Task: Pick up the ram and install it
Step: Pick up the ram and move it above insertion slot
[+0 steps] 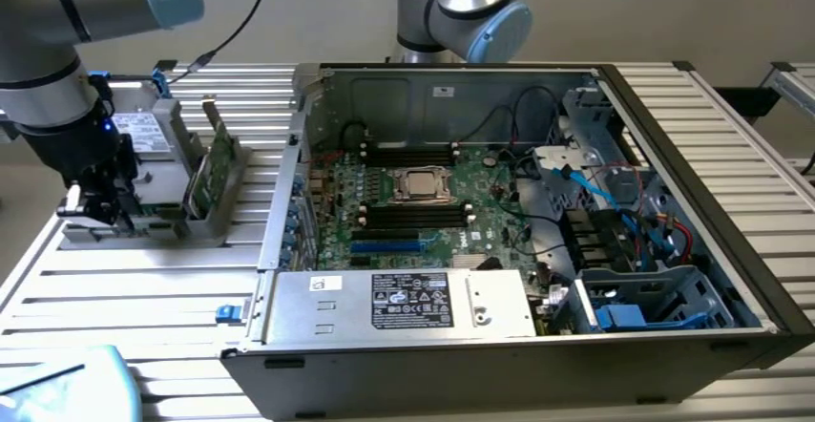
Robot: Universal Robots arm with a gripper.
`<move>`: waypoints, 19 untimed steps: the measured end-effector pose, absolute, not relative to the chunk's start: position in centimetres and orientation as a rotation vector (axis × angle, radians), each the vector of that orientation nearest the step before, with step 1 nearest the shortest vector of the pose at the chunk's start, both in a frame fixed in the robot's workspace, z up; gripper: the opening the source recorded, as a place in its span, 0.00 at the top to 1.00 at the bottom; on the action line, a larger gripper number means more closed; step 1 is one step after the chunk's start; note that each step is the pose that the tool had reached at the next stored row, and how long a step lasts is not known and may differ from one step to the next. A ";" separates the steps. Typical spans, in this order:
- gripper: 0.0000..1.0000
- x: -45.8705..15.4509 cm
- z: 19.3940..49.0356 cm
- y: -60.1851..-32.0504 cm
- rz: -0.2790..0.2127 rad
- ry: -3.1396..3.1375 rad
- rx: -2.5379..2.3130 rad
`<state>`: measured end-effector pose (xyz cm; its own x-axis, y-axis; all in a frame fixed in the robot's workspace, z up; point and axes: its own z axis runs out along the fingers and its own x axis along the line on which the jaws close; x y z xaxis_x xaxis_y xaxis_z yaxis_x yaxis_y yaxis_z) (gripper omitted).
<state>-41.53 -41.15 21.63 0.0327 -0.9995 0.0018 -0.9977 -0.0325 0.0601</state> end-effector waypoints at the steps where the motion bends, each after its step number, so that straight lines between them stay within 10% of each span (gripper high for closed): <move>1: 0.63 -41.5 21.5 -41.2 -0.063 -2.153 2.225; 19: 0.63 -41.5 19.6 -41.2 -0.064 -2.154 2.225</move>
<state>-41.53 -41.23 19.60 0.0327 -0.9995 0.0014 -0.9976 -0.0326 0.0604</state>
